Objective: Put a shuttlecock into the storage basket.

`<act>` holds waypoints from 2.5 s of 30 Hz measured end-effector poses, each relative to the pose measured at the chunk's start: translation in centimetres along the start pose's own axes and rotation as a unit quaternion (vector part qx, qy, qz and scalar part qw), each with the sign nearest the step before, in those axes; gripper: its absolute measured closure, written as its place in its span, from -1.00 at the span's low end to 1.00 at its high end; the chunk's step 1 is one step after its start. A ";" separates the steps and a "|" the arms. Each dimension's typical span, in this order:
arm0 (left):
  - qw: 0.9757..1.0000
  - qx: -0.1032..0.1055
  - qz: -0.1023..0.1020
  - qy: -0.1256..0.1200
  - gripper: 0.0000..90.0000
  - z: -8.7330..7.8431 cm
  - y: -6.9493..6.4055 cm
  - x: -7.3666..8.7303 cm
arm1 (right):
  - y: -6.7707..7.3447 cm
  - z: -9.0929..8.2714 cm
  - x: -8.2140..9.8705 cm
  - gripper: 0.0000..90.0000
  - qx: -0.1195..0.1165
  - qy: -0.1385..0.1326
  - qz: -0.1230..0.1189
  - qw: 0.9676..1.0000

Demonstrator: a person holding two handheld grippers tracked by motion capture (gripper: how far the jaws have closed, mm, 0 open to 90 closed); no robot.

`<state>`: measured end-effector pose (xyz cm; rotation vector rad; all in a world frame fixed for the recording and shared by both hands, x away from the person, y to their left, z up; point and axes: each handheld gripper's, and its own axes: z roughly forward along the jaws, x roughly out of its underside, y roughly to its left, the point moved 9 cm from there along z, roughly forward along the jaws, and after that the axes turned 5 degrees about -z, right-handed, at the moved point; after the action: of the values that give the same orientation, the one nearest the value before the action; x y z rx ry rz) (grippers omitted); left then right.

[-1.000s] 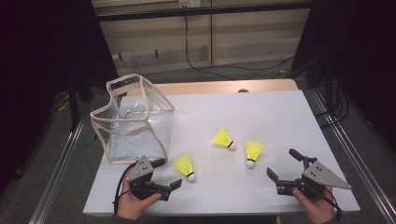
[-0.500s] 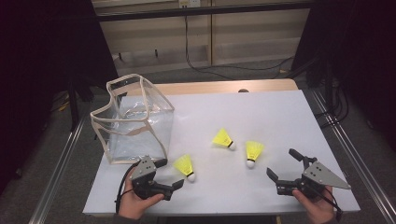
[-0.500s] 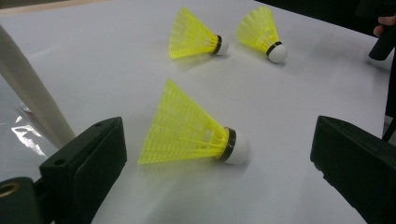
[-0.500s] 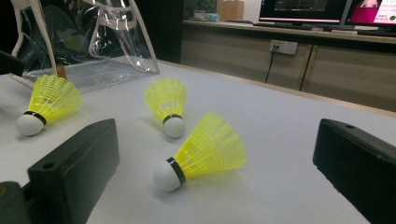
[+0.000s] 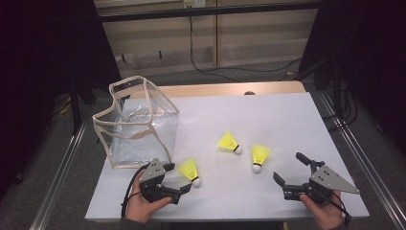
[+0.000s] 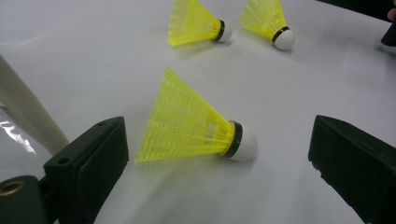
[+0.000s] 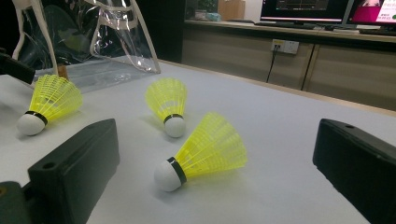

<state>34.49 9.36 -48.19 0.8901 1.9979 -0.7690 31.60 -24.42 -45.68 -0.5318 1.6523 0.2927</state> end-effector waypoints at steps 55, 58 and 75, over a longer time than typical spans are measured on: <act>0.999 0.008 -0.014 0.030 -0.72 2.4 1.0 -1.2 | -0.2 -0.1 -0.1 -0.99 0.002 -0.002 0.001 1.000; 0.999 0.007 -0.018 0.033 -0.73 2.3 1.1 -1.3 | -0.2 -0.2 -0.1 -0.99 0.002 -0.002 0.002 1.000; 0.998 0.011 -0.034 0.060 -0.66 2.4 1.0 -1.8 | -0.2 -0.2 -0.1 -0.99 0.003 -0.002 0.001 1.000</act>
<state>37.06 7.58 -48.06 0.9037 2.1381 -0.7921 31.54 -24.65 -45.57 -0.5261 1.6496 0.2902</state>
